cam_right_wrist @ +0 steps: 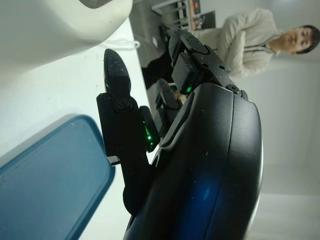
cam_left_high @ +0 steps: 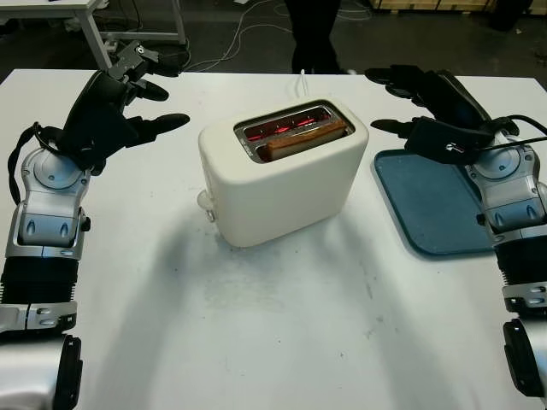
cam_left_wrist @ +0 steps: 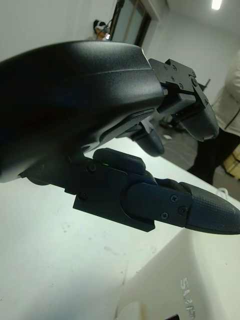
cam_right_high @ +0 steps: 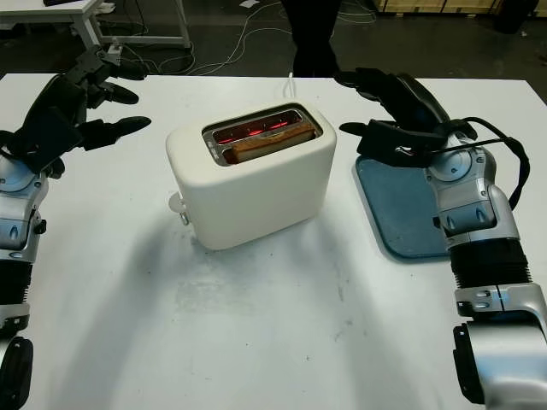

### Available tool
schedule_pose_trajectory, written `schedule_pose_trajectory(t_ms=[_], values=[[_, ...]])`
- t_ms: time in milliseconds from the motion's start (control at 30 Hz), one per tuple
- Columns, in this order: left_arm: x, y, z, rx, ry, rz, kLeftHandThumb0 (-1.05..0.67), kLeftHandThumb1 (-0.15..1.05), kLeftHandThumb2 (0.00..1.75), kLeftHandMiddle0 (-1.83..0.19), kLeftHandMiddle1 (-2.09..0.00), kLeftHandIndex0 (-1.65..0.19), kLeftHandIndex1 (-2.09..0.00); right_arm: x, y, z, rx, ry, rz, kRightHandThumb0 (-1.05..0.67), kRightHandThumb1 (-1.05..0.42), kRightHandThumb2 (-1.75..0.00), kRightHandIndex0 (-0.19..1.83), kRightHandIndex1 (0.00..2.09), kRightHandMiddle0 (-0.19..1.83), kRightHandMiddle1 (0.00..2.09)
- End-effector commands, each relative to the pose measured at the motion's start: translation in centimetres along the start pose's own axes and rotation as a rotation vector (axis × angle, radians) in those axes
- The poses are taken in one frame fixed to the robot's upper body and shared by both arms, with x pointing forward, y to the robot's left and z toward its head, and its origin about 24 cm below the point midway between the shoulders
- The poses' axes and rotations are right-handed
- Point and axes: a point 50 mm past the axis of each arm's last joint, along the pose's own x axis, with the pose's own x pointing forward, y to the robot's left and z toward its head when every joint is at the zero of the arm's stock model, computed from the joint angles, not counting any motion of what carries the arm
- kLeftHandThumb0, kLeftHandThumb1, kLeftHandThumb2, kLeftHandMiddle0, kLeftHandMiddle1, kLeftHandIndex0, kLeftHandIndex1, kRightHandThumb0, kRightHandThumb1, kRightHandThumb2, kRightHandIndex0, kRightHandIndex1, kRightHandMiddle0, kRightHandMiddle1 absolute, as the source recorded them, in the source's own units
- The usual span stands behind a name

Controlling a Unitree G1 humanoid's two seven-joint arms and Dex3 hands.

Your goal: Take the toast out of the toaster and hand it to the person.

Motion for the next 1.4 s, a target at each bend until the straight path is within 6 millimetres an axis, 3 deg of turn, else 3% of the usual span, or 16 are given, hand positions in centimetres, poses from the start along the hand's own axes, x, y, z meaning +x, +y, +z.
schedule_pose_trajectory(t_ms=[0, 267, 1200, 1367], values=[[-0.1, 0.2, 0.1, 0.009, -0.009, -0.009, -0.81, 0.84, 0.0, 0.0, -1.25, 0.0, -1.12, 0.0, -0.2, -0.1, -0.032, -0.007, -0.013, -0.33, -0.92, -0.12, 0.46, 0.01, 0.45, 0.01], [-0.4, 0.1, -0.2, 0.014, 0.007, -0.001, -0.73, 0.84, 0.01, 0.0, -1.26, 0.0, -1.13, 0.0, -0.1, -0.2, 0.008, 0.006, -0.013, -0.34, -0.92, -0.12, 0.45, 0.01, 0.43, 0.0], [-0.6, 0.1, -0.7, 0.008, 0.032, 0.001, -0.72, 0.86, 0.01, 0.0, -1.22, 0.0, -1.1, 0.0, -0.1, 0.1, 0.048, -0.006, -0.001, -0.3, -0.92, -0.14, 0.42, 0.0, 0.42, 0.0], [-0.6, 0.1, -0.6, 0.014, 0.023, 0.005, -0.73, 0.87, 0.01, 0.0, -1.24, 0.0, -1.11, 0.0, -1.4, 0.4, -0.008, -0.066, -0.083, -0.33, -0.91, -0.07, 0.48, 0.03, 0.46, 0.02]])
